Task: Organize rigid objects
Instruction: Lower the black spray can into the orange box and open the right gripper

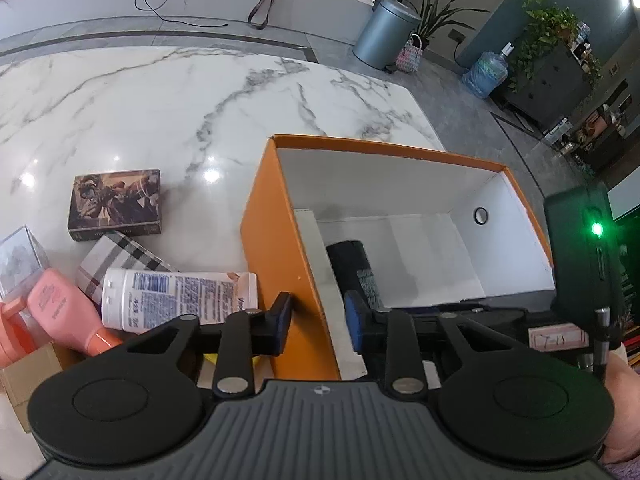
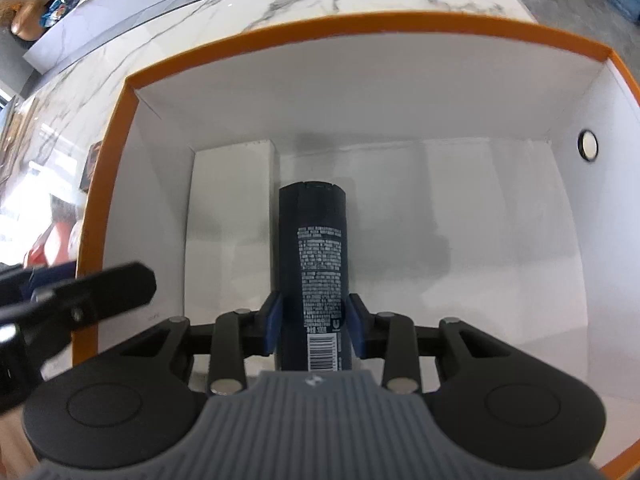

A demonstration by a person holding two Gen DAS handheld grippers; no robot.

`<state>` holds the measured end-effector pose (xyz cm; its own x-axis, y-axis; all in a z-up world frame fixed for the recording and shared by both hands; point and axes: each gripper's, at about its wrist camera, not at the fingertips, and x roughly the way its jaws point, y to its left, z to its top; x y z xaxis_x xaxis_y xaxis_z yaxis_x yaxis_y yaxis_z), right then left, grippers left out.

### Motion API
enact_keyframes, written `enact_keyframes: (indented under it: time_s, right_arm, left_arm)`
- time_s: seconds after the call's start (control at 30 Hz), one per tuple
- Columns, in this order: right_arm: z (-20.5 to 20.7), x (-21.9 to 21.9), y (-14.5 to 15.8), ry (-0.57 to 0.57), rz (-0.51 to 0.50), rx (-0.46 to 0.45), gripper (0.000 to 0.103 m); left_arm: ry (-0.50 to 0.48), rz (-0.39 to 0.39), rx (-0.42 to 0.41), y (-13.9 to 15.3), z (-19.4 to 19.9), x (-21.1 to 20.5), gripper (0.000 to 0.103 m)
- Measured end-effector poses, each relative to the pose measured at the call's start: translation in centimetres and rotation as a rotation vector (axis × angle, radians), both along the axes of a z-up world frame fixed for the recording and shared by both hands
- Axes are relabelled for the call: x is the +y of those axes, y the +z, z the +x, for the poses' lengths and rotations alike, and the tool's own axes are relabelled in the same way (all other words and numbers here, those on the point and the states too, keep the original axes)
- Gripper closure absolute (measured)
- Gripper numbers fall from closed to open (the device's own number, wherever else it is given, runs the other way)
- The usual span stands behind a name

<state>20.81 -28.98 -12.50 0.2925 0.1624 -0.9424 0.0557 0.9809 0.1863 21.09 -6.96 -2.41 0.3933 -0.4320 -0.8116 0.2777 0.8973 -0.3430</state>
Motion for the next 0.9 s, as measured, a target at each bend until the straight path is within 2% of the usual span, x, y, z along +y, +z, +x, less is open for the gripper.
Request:
enact_keyframes:
  time_s: [0.07,0.1,0.2,0.3,0.4,0.53,0.63,0.73,0.9]
  right_arm:
    - [0.5,0.2,0.2,-0.001,-0.023,-0.010,0.069]
    - [0.9,0.3,0.2,-0.003,-0.030,-0.018,0.073]
    - [1.9,0.1,0.6,-0.032,-0.027,-0.053,0.094]
    - [2.9,0.2,1.0,-0.055,-0.024,-0.079,0.093]
    - [3.6,0.2,0.9,-0.055,-0.045,-0.080,0.088]
    - [2.4,0.2,1.0,-0.062,-0.040,-0.086,0.088]
    - [1.1,0.6,2.0,-0.049,-0.051,-0.140,0.088]
    - [-0.6,0.8,3.3,-0.043,-0.006,-0.197,0.086]
    - [-3.3,3.1,6.4,0.006,0.011,-0.332,0.085]
  left_arm:
    - [-0.001,0.003,-0.003,-0.1,0.4,0.0,0.078]
    - [-0.005,0.003,-0.004,-0.1,0.5,-0.1,0.078]
    - [-0.012,0.012,-0.009,0.0,1.1,-0.4,0.078]
    - [-0.018,0.028,-0.017,0.0,1.6,-0.9,0.078]
    - [-0.024,0.036,-0.020,0.0,2.0,-1.1,0.078]
    - [-0.031,0.019,-0.024,0.1,1.8,-0.3,0.078]
    - [-0.036,0.022,-0.052,0.9,0.9,0.8,0.077]
    - [-0.044,-0.006,-0.068,2.0,0.0,2.3,0.073]
    - [-0.019,0.030,-0.136,4.2,-1.7,5.3,0.073]
